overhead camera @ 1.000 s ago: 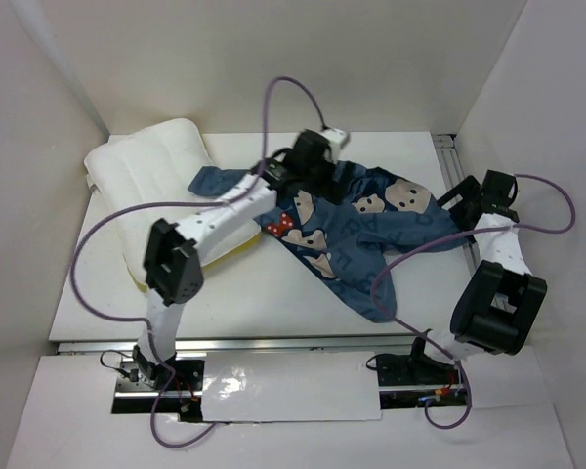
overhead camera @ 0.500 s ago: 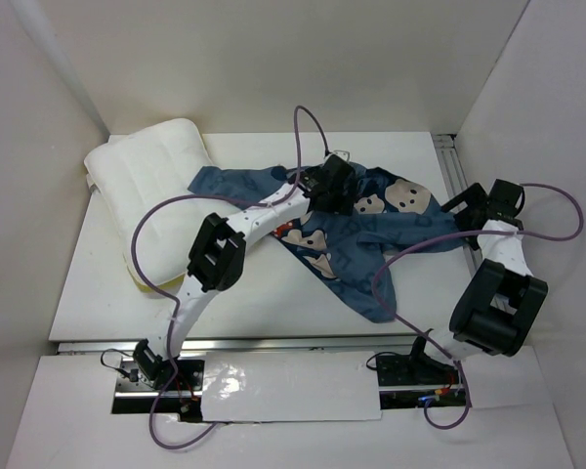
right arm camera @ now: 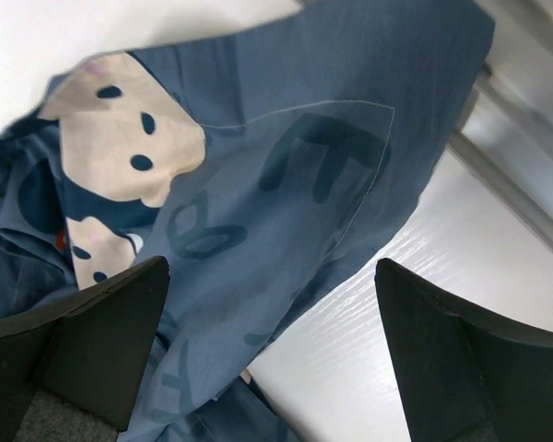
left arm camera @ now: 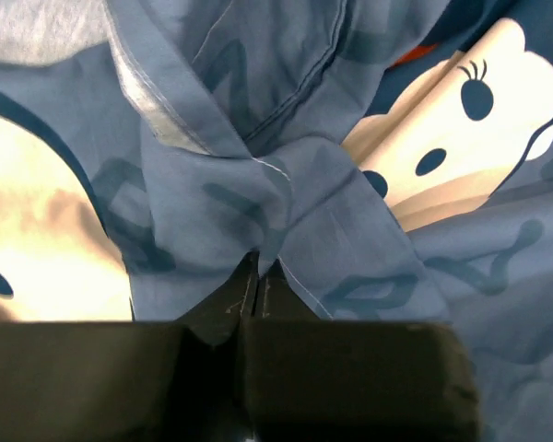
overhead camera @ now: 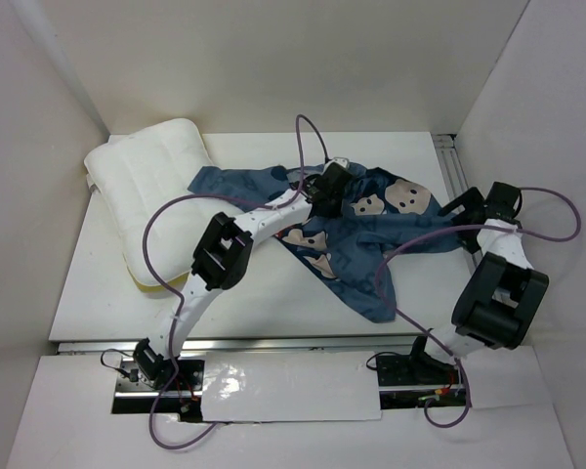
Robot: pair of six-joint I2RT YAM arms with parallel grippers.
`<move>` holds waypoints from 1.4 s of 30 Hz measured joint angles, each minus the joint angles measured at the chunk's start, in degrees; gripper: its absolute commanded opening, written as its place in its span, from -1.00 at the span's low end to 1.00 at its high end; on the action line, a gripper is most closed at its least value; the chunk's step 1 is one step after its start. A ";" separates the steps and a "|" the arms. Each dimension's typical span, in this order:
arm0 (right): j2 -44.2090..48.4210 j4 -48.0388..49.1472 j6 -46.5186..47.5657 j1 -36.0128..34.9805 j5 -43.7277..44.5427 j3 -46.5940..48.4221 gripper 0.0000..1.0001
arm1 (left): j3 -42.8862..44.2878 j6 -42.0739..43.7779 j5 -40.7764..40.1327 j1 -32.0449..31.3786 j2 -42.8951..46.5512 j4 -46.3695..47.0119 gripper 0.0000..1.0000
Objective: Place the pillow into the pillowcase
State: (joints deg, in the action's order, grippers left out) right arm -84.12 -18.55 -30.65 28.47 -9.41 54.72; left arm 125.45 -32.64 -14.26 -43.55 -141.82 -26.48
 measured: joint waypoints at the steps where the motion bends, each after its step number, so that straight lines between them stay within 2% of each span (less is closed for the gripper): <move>1: -0.76 0.02 0.00 0.04 -0.52 0.02 1.00 | 0.00 0.46 0.00 0.02 -0.02 0.09 -1.00; 4: -3.91 -0.11 -0.07 -0.94 -1.14 0.35 1.00 | -0.33 0.87 -0.35 0.00 0.37 1.14 -1.00; 9: -9.16 -0.57 -0.66 -6.16 0.61 2.78 0.96 | -7.96 1.46 -3.15 0.02 6.58 1.84 -1.00; 16: -13.79 -0.57 -2.36 -8.72 2.91 3.45 0.68 | -19.74 3.96 -2.40 2.38 27.80 4.59 -1.00; 18: -13.99 -0.52 -2.82 -9.01 4.02 3.43 0.43 | -22.53 4.61 -1.42 3.48 33.86 6.01 -1.00; 19: -13.99 -0.31 -2.97 -9.27 4.50 3.43 0.16 | -23.41 5.25 -1.05 4.02 36.24 6.47 -1.00; 20: -13.99 0.20 -2.89 -9.66 4.76 3.32 -0.37 | -24.59 5.73 -0.57 4.50 38.69 7.41 -1.00; 21: -13.99 0.96 -2.58 -10.10 4.81 3.15 -0.99 | -25.57 6.03 -0.13 4.92 40.76 7.78 -1.00; 25: -13.99 3.30 -2.73 -11.28 5.25 2.86 -1.00 | -27.78 7.72 2.08 6.58 46.05 8.04 -1.00; 29: -12.63 4.26 -1.42 -12.24 7.58 5.05 -1.00 | -26.58 10.32 4.72 11.26 47.84 7.21 -1.00; 33: -13.70 4.66 0.46 -14.23 10.19 19.87 -1.00 | -13.31 12.98 6.84 17.94 43.67 4.68 -1.00; 35: -16.90 5.35 1.07 -15.39 11.39 32.41 -1.00 | -0.70 14.45 8.61 21.31 38.49 3.91 -1.00; 38: -28.09 6.56 1.64 -16.96 12.70 62.66 -1.00 | 19.63 15.85 11.34 25.88 28.48 6.43 -1.00; 40: -35.78 6.38 1.75 -17.20 12.94 82.55 -1.00 | 22.25 15.74 13.90 28.63 26.97 9.22 -1.00; 41: -38.14 7.41 1.73 -17.11 12.90 89.42 -1.00 | 19.76 15.43 15.54 29.81 28.02 11.04 -1.00; 42: -38.49 9.20 1.62 -16.83 12.81 91.91 -1.00 | 14.84 14.82 17.03 30.99 30.23 14.10 -1.00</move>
State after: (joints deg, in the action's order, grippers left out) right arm -122.61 -9.34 -29.04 11.64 3.40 146.63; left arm 140.29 -17.82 2.76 -12.56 -111.59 -12.38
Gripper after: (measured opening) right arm 0.010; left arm 0.030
